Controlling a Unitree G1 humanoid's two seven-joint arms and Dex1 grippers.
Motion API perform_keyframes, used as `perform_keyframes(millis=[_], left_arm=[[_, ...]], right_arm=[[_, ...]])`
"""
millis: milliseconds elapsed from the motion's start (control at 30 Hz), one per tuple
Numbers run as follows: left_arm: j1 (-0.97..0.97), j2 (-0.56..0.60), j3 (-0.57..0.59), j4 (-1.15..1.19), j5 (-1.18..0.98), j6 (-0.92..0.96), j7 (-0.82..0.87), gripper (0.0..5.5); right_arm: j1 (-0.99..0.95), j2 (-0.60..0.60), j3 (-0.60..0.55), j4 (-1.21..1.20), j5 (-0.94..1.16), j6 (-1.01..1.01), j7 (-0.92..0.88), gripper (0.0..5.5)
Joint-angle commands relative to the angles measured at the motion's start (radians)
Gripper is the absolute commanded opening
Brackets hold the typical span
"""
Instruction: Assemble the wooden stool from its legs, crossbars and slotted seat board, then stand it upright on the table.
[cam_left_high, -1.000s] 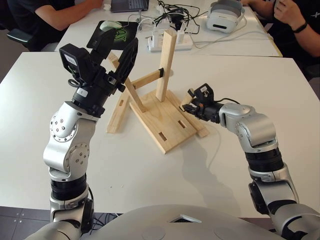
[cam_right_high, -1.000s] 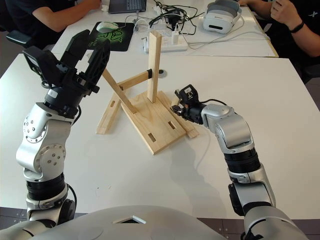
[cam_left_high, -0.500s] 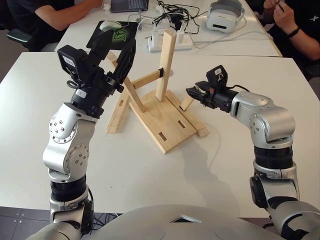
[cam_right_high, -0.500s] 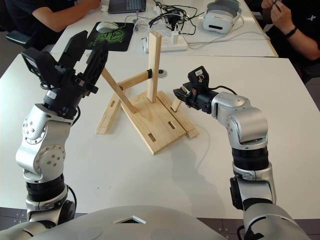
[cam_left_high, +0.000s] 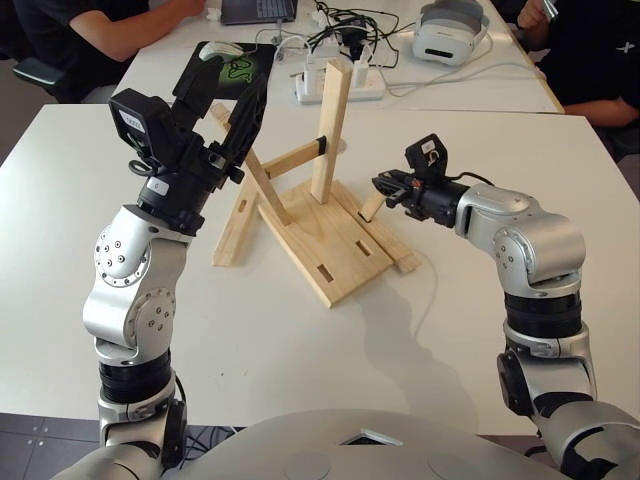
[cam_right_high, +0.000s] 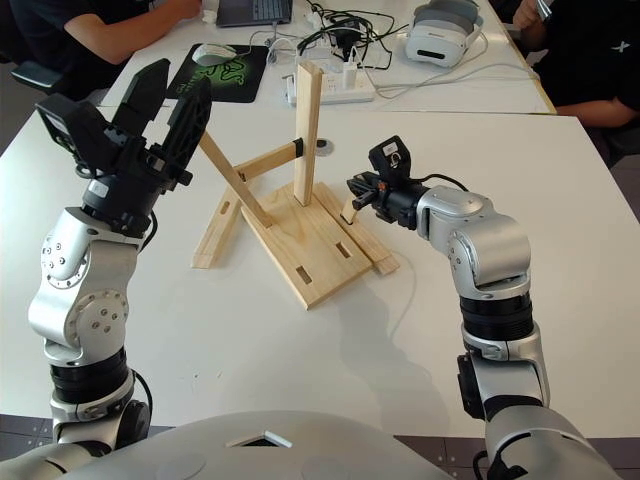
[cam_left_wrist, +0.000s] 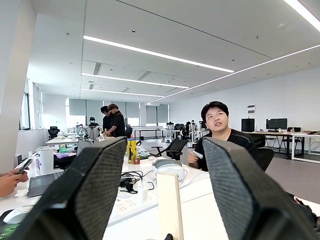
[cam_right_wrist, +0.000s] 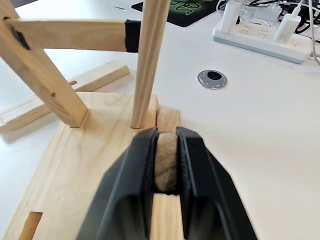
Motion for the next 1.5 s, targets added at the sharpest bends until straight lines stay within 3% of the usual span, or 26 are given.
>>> perform_keyframes(millis=[33,300,567,1500], left_arm=[[-0.006,-0.003,-0.005,0.000,0.004,-0.002,0.003,2.82],[-0.007,-0.013,-0.011,0.004,0.014,-0.013,0.011,2.82],[-0.003,-0.020,-0.015,0.003,0.023,-0.028,0.020,2.82],[-0.025,-0.005,-0.001,0.008,0.007,-0.002,0.006,2.82]], right_arm=[[-0.081,-0.023,0.105,0.043,-0.016,0.033,0.034,0.46],[-0.165,-0.071,0.267,0.140,-0.056,0.078,0.087,0.46],[-0.206,-0.085,0.343,0.230,-0.079,0.066,0.136,0.46],[-0.090,-0.046,0.317,0.316,-0.110,0.010,0.112,0.46]])
